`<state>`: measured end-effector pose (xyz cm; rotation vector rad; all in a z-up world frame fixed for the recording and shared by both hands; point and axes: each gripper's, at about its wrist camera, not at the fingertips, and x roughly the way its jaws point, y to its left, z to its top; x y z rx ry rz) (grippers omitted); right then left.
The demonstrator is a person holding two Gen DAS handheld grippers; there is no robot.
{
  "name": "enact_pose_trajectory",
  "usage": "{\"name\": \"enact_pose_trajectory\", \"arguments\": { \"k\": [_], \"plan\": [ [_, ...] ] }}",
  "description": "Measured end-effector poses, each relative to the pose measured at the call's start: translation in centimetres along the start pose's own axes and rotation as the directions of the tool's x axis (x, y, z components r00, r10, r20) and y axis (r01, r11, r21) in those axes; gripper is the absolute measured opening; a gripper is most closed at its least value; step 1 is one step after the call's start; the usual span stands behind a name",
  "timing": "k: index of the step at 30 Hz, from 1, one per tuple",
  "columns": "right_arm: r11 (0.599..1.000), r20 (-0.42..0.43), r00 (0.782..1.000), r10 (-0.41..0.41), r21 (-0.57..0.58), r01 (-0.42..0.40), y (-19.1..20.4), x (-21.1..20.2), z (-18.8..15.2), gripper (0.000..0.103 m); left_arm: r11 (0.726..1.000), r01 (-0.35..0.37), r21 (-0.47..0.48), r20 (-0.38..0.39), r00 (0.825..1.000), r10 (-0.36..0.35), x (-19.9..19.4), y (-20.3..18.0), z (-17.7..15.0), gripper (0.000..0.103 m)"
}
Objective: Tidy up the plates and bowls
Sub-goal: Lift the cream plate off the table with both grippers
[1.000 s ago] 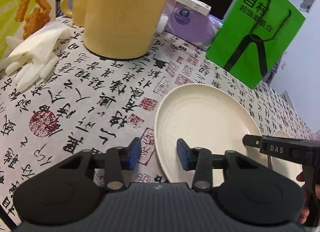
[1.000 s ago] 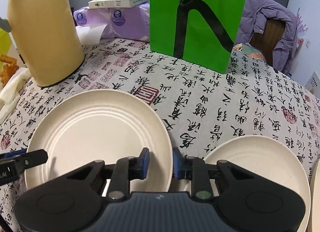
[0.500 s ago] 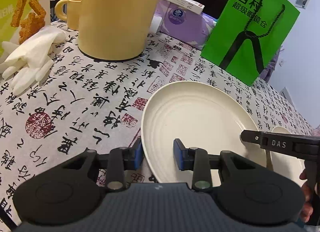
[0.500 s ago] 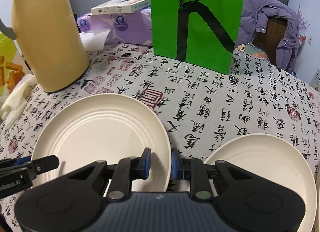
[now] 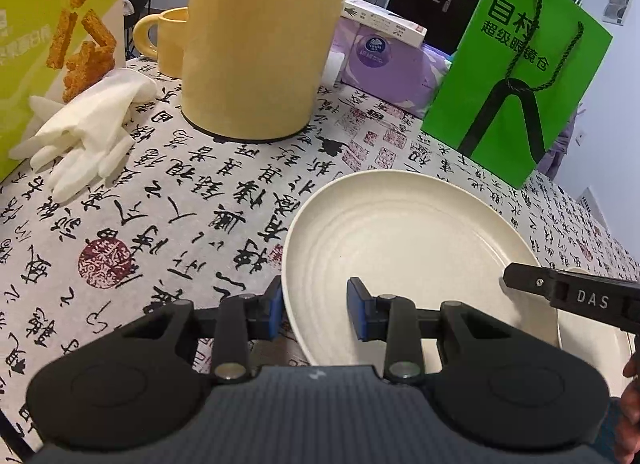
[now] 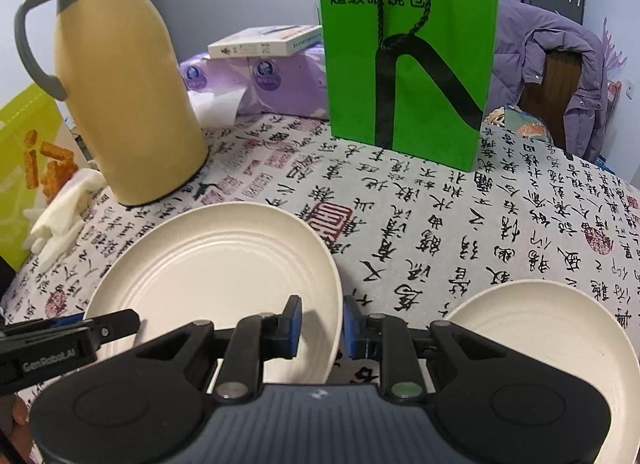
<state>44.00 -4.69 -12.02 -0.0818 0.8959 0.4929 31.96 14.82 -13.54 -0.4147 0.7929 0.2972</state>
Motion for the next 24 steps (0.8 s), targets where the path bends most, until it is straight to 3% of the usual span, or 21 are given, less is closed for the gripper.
{"name": "enact_pose_trajectory", "arguments": {
  "k": [16,24],
  "plan": [
    [1.0,0.116,0.993,0.02,-0.001,-0.02,2.2,-3.1,0.0,0.019,0.998,-0.02,-0.061,0.14,0.99,0.029,-2.7,1.0,0.6,0.033],
    [1.0,0.177,0.984,0.012,0.008,-0.014,2.8,-5.1,-0.2,0.011,0.997,-0.014,-0.077,0.172,0.985,0.028,-3.7,1.2,0.8,0.033]
  ]
}}
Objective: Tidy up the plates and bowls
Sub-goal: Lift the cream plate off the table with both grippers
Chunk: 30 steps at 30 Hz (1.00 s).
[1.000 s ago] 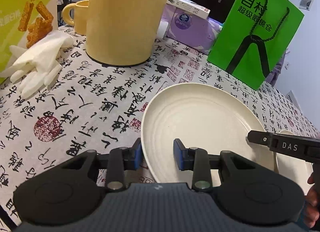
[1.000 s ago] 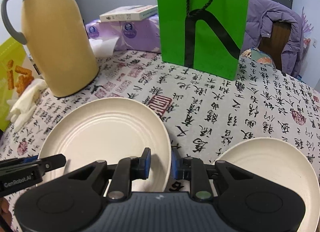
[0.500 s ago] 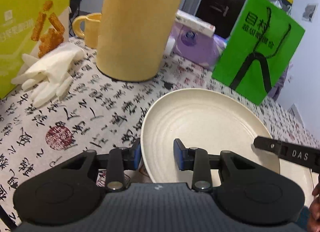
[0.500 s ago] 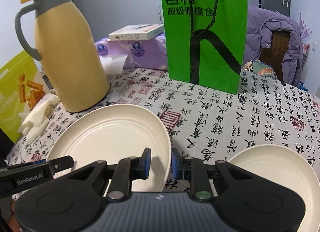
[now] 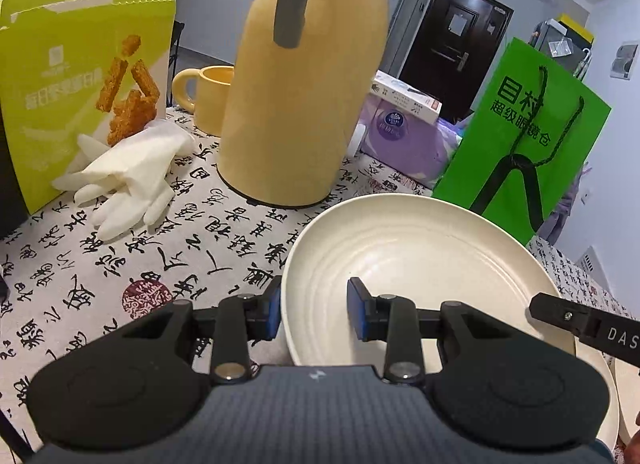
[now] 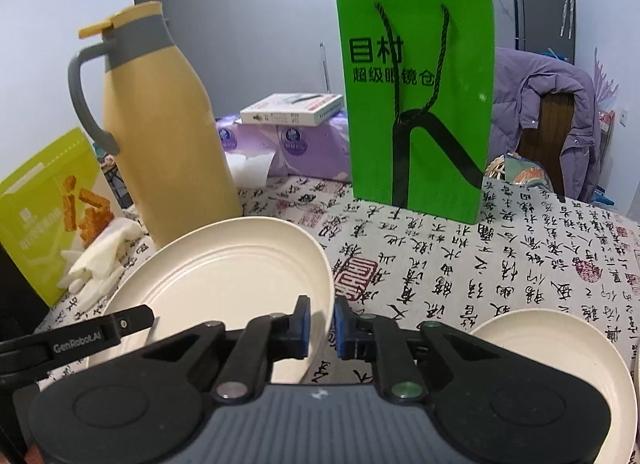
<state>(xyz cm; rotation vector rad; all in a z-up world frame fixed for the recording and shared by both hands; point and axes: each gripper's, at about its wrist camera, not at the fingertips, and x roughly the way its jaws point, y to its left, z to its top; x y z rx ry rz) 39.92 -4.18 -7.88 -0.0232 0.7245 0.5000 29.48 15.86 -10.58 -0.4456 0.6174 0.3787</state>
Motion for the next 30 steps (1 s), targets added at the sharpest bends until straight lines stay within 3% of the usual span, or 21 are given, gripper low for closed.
{"name": "enact_pose_trajectory", "arguments": {
  "k": [30],
  "plan": [
    [0.998,0.161,0.985,-0.067,-0.005,0.069,2.3,-6.2,-1.1,0.009,0.999,0.041,0.013,0.132,0.99,-0.042,-4.4,-0.4,0.4,0.033]
  ]
}}
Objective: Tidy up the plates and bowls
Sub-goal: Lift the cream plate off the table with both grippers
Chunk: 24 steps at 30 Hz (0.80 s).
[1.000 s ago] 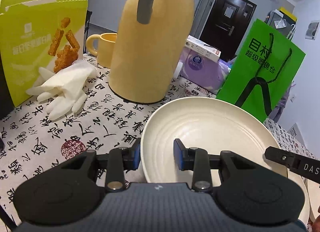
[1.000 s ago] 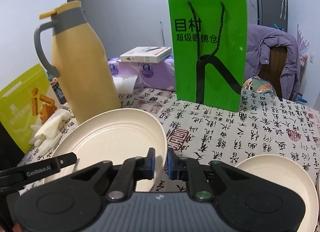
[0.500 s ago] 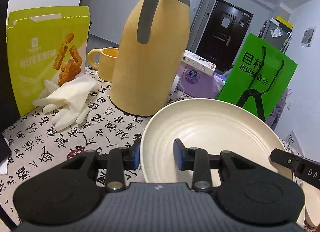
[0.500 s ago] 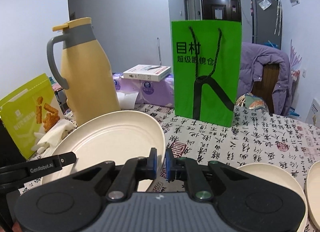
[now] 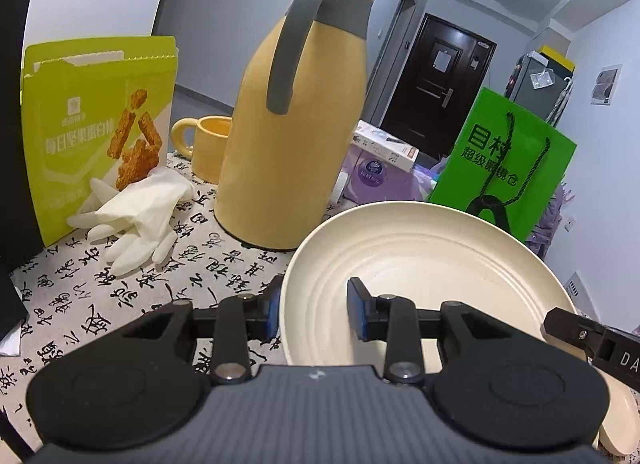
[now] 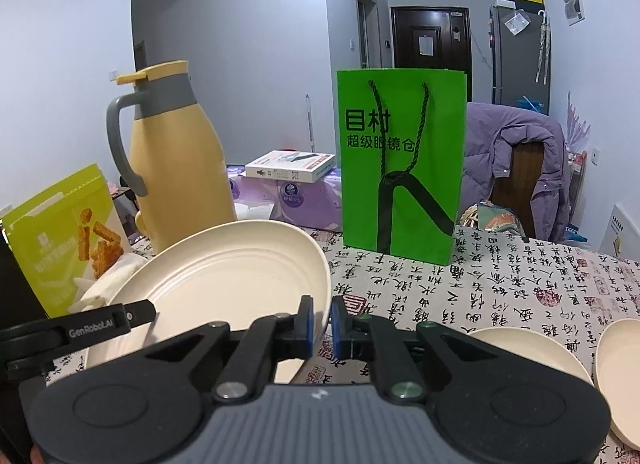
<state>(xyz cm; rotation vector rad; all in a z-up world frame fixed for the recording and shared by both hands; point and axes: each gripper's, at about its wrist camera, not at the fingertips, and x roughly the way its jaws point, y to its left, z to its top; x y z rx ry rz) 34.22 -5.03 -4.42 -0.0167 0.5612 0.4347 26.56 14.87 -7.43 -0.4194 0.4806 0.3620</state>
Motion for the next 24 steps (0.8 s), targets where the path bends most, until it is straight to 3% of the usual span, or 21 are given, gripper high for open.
{"name": "enact_pose_trajectory", "arguments": {
  "k": [16,24],
  "plan": [
    [0.999,0.03,1.0,0.006,0.04,-0.007,-0.4,-2.5,0.1,0.009,0.999,-0.005,0.05,0.123,0.992,-0.001,-4.0,-2.0,1.0,0.033],
    [0.998,0.042,0.999,0.014,0.057,-0.016,-0.7,-3.8,0.0,0.009,0.999,0.001,0.048,0.116,0.993,-0.006,-4.7,-1.9,1.2,0.033]
  ]
}}
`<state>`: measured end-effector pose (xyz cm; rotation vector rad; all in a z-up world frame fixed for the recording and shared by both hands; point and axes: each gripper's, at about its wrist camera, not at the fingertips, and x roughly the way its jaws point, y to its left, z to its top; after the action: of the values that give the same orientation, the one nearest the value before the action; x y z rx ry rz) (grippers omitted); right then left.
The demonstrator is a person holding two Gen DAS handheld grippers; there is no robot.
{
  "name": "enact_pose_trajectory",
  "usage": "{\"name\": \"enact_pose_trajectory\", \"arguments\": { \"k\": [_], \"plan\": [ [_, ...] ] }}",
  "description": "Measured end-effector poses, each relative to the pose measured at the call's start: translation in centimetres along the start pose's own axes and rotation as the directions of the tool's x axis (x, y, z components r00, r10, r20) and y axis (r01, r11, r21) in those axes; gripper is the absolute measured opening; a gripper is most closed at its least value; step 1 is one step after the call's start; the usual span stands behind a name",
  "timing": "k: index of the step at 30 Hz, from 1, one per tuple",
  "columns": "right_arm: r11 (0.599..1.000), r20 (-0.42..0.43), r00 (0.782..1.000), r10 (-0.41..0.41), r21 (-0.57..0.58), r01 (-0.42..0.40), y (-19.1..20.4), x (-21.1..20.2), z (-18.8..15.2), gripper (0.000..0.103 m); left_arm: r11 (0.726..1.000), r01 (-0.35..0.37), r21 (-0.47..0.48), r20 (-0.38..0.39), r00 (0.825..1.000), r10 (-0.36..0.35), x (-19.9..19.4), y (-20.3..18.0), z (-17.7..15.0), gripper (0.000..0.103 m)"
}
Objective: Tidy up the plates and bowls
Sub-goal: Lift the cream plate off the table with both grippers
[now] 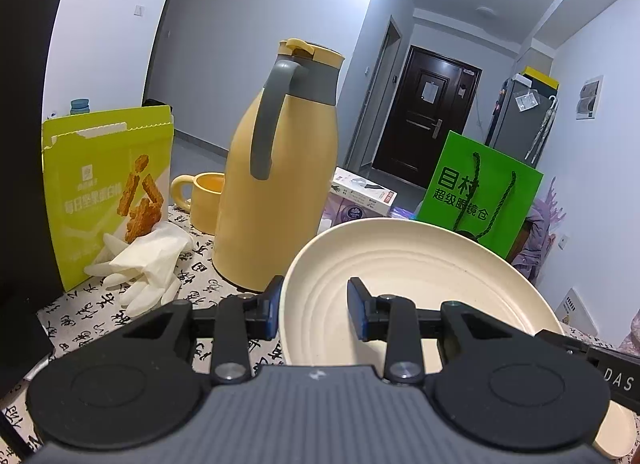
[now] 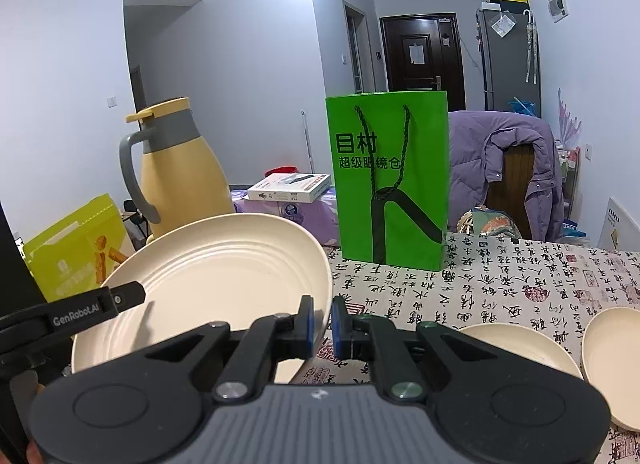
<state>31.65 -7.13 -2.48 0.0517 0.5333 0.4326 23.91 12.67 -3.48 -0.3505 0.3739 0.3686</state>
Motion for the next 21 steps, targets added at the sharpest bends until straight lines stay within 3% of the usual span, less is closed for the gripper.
{"name": "enact_pose_trajectory", "arguments": {
  "k": [21],
  "plan": [
    [1.0,0.045,0.999,0.0,0.026,-0.001,-0.7,-5.7,-0.8,0.009,0.999,0.023,0.03,0.021,0.999,-0.024,-5.2,-1.2,-0.7,0.033]
  ]
}}
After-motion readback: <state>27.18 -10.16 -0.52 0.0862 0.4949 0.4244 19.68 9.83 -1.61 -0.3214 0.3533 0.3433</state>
